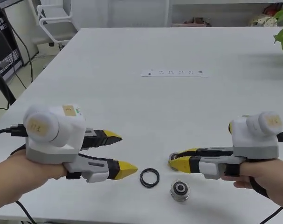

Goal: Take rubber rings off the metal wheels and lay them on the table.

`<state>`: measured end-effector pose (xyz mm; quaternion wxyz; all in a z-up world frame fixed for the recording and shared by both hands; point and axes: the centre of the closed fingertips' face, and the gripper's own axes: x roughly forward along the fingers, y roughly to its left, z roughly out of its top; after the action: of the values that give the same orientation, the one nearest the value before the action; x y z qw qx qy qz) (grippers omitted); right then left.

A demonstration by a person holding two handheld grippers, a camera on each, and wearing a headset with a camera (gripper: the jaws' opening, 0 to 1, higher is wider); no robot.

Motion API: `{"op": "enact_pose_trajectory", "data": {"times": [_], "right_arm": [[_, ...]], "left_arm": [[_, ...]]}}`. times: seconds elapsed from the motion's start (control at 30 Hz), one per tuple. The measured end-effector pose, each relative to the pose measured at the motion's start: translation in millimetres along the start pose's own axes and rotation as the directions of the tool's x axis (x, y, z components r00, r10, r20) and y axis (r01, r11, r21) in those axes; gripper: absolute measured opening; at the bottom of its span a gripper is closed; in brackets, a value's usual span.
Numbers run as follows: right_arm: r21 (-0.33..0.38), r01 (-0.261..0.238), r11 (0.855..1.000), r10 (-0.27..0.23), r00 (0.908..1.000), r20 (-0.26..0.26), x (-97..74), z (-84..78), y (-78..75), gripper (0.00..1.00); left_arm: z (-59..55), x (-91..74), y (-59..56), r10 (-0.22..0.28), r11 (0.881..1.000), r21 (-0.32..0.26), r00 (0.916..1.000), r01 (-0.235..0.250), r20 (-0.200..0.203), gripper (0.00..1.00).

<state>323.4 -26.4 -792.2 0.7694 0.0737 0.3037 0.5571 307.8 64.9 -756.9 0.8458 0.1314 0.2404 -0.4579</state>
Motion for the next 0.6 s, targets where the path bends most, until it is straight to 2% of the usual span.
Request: {"op": "enact_pose_trajectory", "data": {"times": [0.17,0.33,0.6], "right_arm": [[-0.045,0.016,0.999,-0.017,0.9997,-0.016,-14.2,-6.4,5.2,0.39],[-0.139,0.026,0.99,-0.034,0.998,-0.054,-26.6,-15.9,12.0,0.46],[-0.216,0.071,0.974,-0.085,0.995,-0.054,-45.2,-17.4,11.8,0.56]], "left_arm": [[2.2,-0.6,-1.9,-0.005,1.0,0.003,1.0,0.005,0.0,0.52],[4.2,-1.9,-3.5,-0.007,1.0,0.005,1.0,0.007,0.003,0.53],[6.9,-3.7,-10.5,-0.012,1.0,0.009,0.9999,0.012,0.007,0.55]]}}
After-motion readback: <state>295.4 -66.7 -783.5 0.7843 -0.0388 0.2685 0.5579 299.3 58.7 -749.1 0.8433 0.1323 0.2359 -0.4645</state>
